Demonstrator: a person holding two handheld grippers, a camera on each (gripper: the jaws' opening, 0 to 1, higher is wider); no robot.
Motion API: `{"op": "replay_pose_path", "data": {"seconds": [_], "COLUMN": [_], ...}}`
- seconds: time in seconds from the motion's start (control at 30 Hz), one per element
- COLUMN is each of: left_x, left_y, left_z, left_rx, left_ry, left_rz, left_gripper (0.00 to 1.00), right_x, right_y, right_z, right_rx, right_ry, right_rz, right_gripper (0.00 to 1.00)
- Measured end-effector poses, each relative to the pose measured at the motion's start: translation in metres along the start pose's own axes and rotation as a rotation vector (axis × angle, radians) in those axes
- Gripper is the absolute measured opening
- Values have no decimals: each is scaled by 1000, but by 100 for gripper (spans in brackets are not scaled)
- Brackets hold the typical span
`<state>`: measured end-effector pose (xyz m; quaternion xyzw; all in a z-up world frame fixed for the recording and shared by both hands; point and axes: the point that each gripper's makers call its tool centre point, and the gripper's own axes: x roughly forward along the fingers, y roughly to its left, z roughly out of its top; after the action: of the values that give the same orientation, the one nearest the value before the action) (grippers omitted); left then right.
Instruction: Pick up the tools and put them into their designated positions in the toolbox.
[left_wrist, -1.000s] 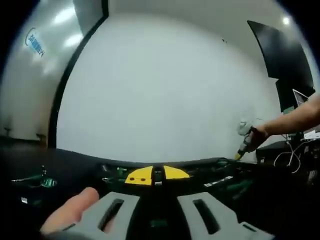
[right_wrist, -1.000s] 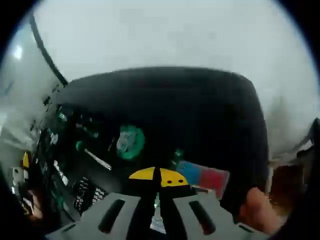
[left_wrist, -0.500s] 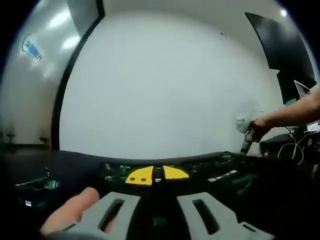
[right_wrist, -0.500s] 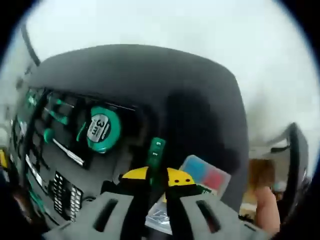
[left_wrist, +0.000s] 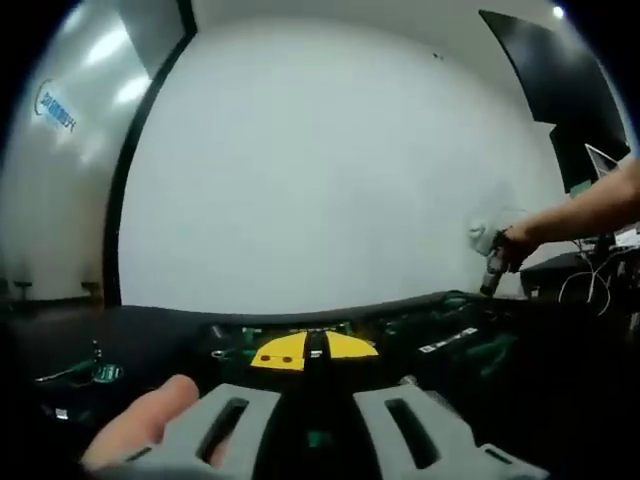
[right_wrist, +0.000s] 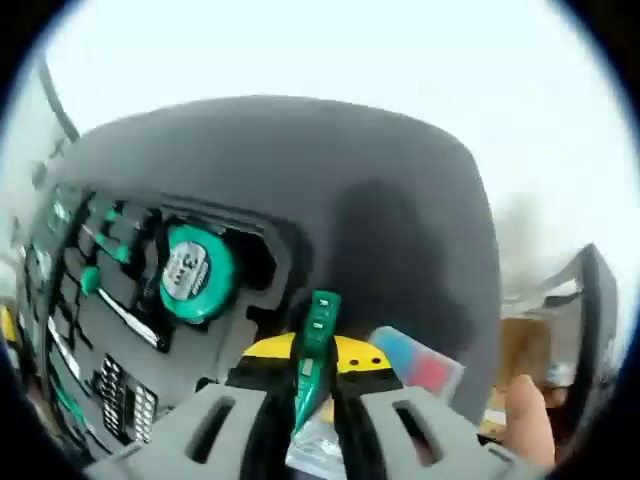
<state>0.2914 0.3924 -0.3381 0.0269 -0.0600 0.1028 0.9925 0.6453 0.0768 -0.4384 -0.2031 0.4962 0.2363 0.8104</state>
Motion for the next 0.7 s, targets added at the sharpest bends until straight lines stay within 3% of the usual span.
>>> {"op": "replay_pose_path", "data": {"seconds": [0.07, 0.2, 0.27, 0.3, 0.37, 0.47, 0.57, 0.6, 0.7], "left_x": [0, 0, 0, 0, 0, -1, -1, -2, -3], "left_y": [-1, -3, -3, -3, -4, -3, -3, -3, -3], "left_z": [0, 1, 1, 1, 1, 1, 2, 1, 0], "left_rx": [3, -6, -5, -2, -3, -10, -12, -9, -2], "left_ry": [1, -3, -4, -2, -2, -5, -6, -4, 1], "left_rz": [-3, -7, -10, -9, -16, -12, -10, -11, -3], "left_gripper": [6, 6, 6, 6, 6, 6, 6, 6, 6], "right_x": [-5, -29, -48, -55, -67, -88, -111, -121, -150], "right_y": [-4, -1, -4, -1, 12, 33, 54, 64, 106], "right_z": [11, 26, 33, 35, 27, 31, 33, 34, 35], "right_rx": [3, 97, 100, 71, 29, -31, -160, -174, -336], "right_ry": [-33, -119, -205, -245, -265, -320, -351, -366, -412], "right_rz": [16, 127, 135, 144, 185, 260, 269, 279, 294], "right_gripper": [10, 9, 8, 8, 9, 9, 9, 9, 9]}}
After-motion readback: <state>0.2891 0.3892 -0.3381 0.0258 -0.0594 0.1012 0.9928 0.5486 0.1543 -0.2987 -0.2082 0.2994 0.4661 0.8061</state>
